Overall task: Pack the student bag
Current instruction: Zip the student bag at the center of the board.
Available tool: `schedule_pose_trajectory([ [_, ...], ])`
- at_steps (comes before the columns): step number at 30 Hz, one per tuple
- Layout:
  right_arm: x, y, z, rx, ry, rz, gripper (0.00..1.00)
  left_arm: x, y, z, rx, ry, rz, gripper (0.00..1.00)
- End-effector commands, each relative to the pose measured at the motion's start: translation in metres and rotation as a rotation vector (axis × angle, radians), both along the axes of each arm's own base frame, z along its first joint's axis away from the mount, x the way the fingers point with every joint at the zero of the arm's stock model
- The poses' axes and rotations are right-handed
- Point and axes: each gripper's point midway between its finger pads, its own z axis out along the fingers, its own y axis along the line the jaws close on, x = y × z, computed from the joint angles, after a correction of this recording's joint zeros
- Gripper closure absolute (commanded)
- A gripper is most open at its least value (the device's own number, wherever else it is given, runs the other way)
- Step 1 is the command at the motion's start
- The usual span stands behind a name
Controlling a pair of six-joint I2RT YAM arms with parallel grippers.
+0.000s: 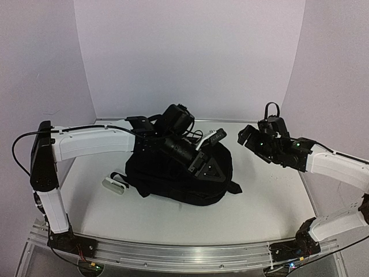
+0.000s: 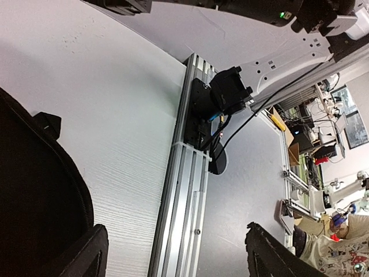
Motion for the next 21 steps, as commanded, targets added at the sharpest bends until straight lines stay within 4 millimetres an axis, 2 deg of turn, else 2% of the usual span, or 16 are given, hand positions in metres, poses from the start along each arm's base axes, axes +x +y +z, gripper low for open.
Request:
schedule_pose_trajectory([
  [1, -0.001, 0.012, 0.006, 0.006, 0.023, 0.064, 0.02, 0.043, 0.038, 0.051, -0.057, -0.157, 0.178, 0.10],
  [3, -0.004, 0.025, -0.012, 0.013, 0.081, 0.127, 0.02, 0.082, 0.067, 0.043, -0.007, -0.149, 0.310, 0.09],
  [4, -0.006, 0.031, -0.021, 0.020, 0.109, 0.156, 0.03, 0.109, 0.089, 0.038, 0.027, -0.136, 0.405, 0.08],
  [7, -0.014, 0.046, -0.043, 0.028, 0.176, 0.223, 0.08, 0.170, 0.153, 0.009, 0.175, -0.143, 0.670, 0.03],
  [11, -0.023, 0.061, -0.057, 0.031, 0.211, 0.276, 0.13, 0.229, 0.233, -0.039, 0.353, -0.088, 0.910, 0.00],
  [15, -0.028, 0.068, -0.062, 0.032, 0.225, 0.289, 0.20, 0.255, 0.265, -0.077, 0.414, -0.031, 0.971, 0.00],
  [21, -0.032, 0.072, -0.082, 0.014, 0.269, 0.281, 0.31, 0.269, 0.259, -0.114, 0.436, 0.032, 0.927, 0.00],
])
